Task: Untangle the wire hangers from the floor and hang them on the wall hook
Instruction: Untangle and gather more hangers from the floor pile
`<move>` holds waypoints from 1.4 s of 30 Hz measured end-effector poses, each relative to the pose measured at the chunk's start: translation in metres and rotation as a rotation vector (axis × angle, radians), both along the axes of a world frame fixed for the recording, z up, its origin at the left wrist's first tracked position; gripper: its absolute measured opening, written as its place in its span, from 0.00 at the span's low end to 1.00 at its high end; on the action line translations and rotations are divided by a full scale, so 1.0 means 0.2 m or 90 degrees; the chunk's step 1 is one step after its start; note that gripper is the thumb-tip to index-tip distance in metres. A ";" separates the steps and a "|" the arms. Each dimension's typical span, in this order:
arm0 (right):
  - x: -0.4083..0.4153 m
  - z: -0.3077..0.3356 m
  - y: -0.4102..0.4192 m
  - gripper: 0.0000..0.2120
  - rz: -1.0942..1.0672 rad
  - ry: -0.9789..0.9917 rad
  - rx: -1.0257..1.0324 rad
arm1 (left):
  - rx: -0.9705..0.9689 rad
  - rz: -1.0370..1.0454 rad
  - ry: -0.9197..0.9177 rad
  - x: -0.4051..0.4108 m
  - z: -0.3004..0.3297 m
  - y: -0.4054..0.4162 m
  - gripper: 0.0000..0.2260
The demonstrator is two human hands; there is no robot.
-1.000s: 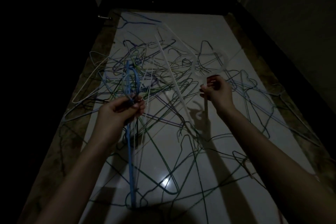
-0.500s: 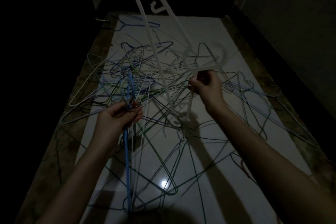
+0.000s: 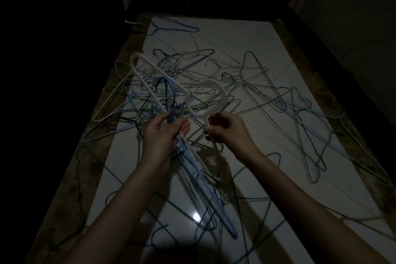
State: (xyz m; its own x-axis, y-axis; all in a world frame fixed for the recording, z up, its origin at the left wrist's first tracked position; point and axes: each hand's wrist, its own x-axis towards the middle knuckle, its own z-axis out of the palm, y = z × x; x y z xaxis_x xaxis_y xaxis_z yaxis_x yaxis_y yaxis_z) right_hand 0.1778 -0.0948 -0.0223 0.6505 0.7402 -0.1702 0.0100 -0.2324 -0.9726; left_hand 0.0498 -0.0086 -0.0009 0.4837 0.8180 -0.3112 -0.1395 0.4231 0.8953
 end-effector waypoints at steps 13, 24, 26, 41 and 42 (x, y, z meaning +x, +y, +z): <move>-0.06 -0.03 -0.02 0.01 0.034 -0.005 -0.018 | 0.010 -0.050 0.070 0.01 -0.09 -0.05 0.11; -0.07 0.00 -0.01 0.05 0.056 0.001 0.008 | -0.021 -0.108 0.048 0.03 -0.09 -0.01 0.20; -0.07 0.01 0.00 0.05 0.065 -0.001 0.010 | 0.004 -0.142 0.042 0.03 -0.08 -0.02 0.17; -0.05 -0.39 -0.25 0.10 0.217 -0.022 -0.301 | 0.061 -0.119 0.084 0.01 -0.08 0.09 0.10; -0.07 -0.41 -0.25 0.11 0.234 -0.016 -0.318 | 0.060 -0.119 0.080 0.01 -0.08 0.09 0.10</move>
State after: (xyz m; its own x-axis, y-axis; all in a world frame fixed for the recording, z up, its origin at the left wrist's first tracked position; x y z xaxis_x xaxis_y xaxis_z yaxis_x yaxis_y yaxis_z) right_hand 0.1639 -0.1440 -0.1033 0.3762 0.7518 -0.5416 0.1979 -0.6362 -0.7457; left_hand 0.0513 0.0099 -0.0162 0.5924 0.7455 -0.3054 0.0484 0.3455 0.9372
